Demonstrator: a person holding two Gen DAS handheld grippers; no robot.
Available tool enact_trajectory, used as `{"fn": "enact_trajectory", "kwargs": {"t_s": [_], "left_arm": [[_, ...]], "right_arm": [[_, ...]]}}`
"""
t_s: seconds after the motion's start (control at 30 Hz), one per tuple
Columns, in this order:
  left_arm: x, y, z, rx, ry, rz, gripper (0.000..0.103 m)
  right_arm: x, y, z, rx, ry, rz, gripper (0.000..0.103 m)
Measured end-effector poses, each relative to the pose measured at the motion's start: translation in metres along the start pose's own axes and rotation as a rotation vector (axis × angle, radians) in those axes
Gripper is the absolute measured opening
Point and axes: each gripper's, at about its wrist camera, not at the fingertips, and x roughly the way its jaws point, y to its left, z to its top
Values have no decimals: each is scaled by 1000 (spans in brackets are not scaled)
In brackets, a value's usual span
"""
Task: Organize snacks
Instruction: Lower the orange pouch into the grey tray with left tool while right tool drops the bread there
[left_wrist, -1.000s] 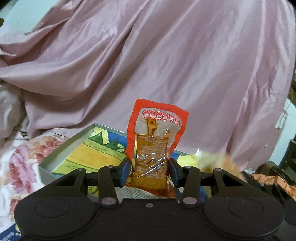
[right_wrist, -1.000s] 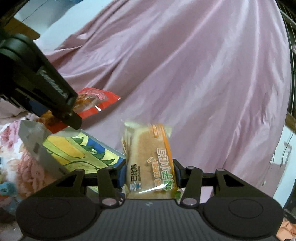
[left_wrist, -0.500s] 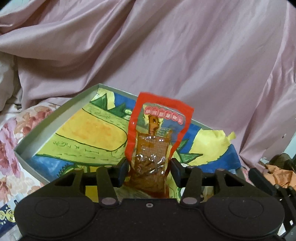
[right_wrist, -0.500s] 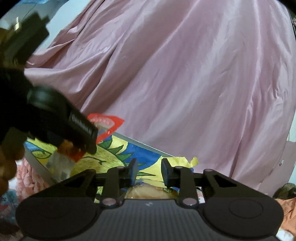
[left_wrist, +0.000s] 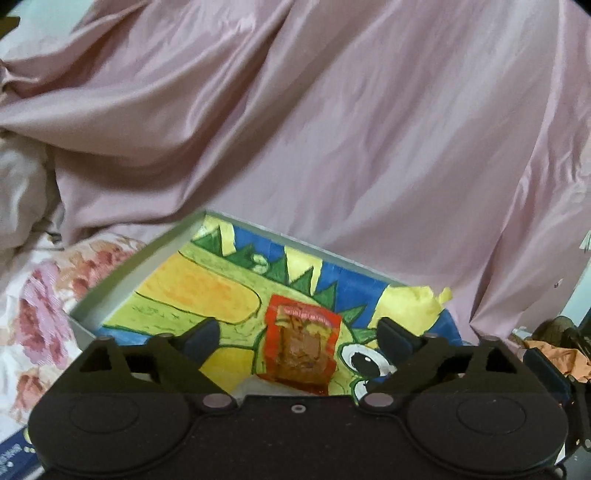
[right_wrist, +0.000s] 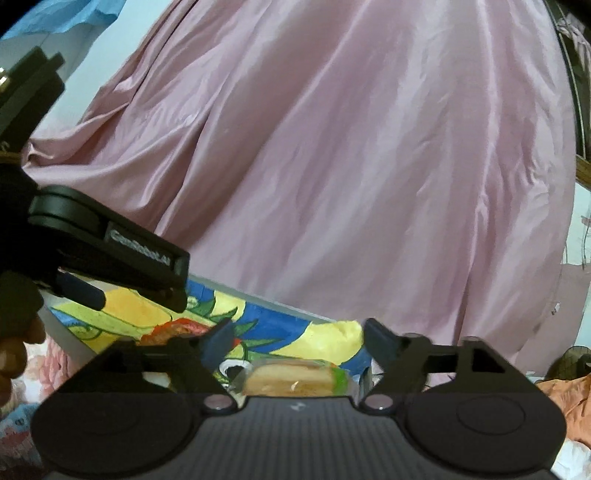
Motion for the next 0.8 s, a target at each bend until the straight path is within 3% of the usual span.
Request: {"fn": "enact_trajectory", "kwargs": {"t_s": [0.13, 0.3, 0.53, 0.8], "left_arm": [[-22, 4, 1, 21, -38, 0, 101], [-49, 10, -1, 54, -71, -4, 102], [-90, 22, -14, 83, -114, -15, 102], [-128, 44, -35, 80, -112, -10, 102]], "right_arm": [[-9, 2, 3, 8, -25, -10, 98], [-34, 0, 5, 37, -70, -25, 102], [-73, -5, 11, 122, -94, -26, 103], [-111, -2, 8, 149, -61, -43, 103]]}}
